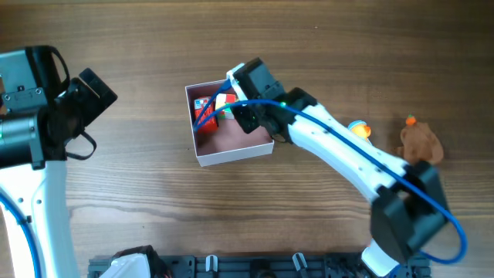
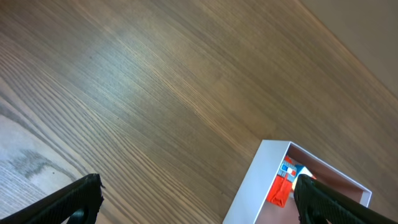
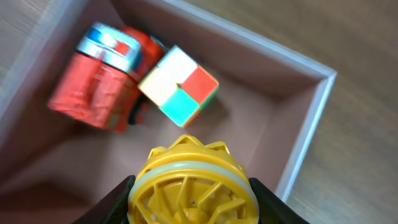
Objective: Pack container
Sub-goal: 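Carry the yellow toy with the right gripper into the box, then release the yellow toy in the box and move right gripper to duck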
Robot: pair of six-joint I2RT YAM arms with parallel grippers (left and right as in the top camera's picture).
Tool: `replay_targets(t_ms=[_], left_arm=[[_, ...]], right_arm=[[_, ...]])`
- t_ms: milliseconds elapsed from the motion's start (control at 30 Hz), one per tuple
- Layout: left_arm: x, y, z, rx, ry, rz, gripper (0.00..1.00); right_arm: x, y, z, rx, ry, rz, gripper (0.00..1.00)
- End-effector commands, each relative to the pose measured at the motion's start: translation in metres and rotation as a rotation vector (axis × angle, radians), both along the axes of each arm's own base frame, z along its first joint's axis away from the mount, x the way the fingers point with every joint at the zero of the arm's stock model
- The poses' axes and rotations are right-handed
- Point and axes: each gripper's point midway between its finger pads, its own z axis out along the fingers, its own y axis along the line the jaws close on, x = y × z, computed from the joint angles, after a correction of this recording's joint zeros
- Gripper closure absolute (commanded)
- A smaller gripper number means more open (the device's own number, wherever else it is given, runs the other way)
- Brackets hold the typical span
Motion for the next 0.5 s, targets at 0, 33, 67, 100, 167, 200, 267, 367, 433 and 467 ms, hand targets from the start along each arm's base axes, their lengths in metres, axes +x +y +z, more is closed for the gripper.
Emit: replay_targets(t_ms=[0,33,67,100,167,200,267,367,433,467], left_arm=[[-0.002,-0.002,0.006,-0.001,-0.014,-0.024,0.00],[-0.002,-0.002,0.006,-0.001,-0.013,-0.024,0.00],[-0.002,-0.002,0.006,-0.001,-0.013,-0.024,0.00],[-0.002,-0.002,0.006,-0.001,-0.013,-0.024,0.00],[-0.002,-0.002,0.006,0.000,-0.014,-0.023,0.00],[-0.002,-0.002,0.006,-0.001,-0.014,-0.024,0.00],[-0.002,-0.002,0.006,0.000,-0.014,-0.023,0.00],[-0.002,-0.002,0.006,0.000,-0.015,-0.023,0.00],[-0.002,-0.002,0.006,0.000,-0.014,-0.023,0.00],[-0.002,-0.002,0.006,-0.001,-0.013,-0.023,0.00]], right_arm=[[0.017,-0.020,-0.036,-0.050,0.059,-0.091,0.96],[0.019,-0.024,-0.045,-0.060,0.077,-0.107,0.96],[0.020,-0.030,-0.052,-0.066,0.098,-0.130,0.96],[0.020,-0.032,-0.056,-0.067,0.109,-0.133,0.95],[0.019,-0.034,-0.057,-0.068,0.121,-0.135,0.95],[0.016,-0.036,-0.058,-0.076,0.133,-0.135,0.96],[0.009,-0.040,-0.061,-0.098,0.163,-0.134,0.96],[-0.001,-0.046,-0.065,-0.125,0.202,-0.135,0.96],[0.001,-0.047,-0.065,-0.122,0.199,-0.162,0.95],[0.003,-0.048,-0.063,-0.122,0.189,-0.178,0.95]])
